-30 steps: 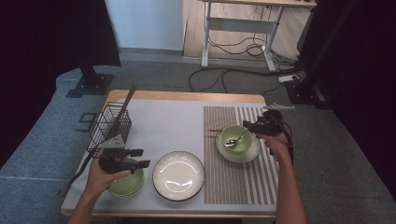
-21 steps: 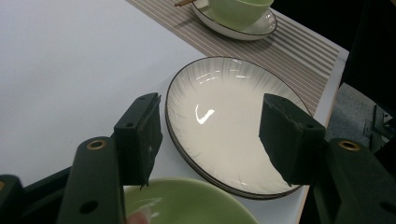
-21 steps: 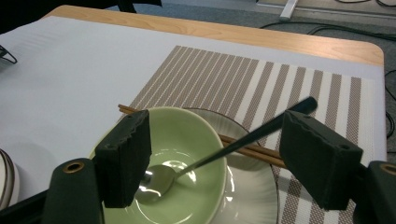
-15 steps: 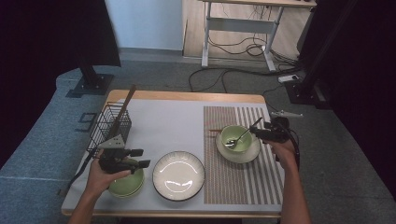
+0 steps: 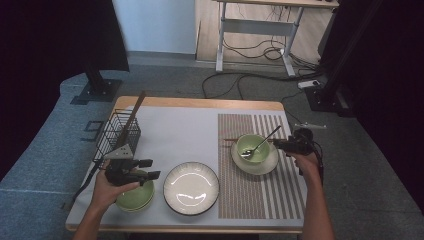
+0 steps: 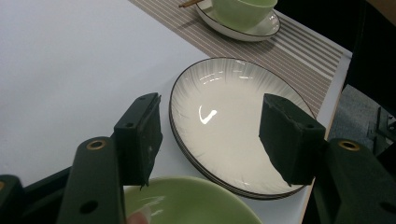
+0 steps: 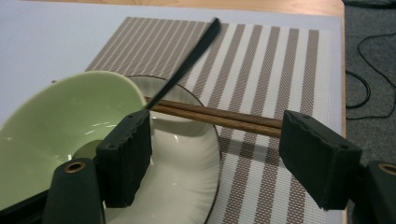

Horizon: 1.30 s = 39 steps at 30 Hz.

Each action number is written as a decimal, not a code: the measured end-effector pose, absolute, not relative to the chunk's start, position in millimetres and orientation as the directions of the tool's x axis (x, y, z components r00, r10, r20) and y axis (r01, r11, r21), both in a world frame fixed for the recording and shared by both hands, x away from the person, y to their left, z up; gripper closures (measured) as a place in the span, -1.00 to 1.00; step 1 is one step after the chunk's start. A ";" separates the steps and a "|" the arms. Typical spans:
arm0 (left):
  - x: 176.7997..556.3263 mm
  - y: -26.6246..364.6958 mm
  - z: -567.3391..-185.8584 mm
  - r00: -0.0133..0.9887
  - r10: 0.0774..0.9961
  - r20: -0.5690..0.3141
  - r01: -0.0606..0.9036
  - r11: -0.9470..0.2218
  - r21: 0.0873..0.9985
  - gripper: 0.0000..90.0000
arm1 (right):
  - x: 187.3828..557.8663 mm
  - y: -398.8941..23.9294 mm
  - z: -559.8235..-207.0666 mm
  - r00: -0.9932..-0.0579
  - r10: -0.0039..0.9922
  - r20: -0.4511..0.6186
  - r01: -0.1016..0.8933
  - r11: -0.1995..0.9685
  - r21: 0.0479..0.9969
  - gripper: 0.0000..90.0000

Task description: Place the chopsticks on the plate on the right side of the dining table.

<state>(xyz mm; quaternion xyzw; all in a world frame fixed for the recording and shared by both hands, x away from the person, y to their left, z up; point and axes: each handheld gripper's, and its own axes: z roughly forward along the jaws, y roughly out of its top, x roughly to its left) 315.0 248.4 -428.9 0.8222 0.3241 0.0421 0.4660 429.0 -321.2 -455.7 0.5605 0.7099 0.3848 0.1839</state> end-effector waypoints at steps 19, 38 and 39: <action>315.9 247.7 -431.0 0.784 0.576 -0.230 0.497 -0.363 0.788 -0.13 | 455.4 -338.9 -478.4 -0.190 0.954 0.232 0.729 -0.021 0.684 -0.46; 316.9 248.5 -432.8 0.780 0.582 -0.230 0.503 -0.364 0.784 -0.13 | 470.8 -340.2 -488.5 -0.172 0.956 0.240 0.759 -0.027 0.651 -0.46; 317.0 248.4 -432.9 0.779 0.582 -0.232 0.505 -0.364 0.783 -0.13 | 471.1 -340.4 -488.7 -0.174 0.954 0.246 0.760 -0.028 0.649 -0.46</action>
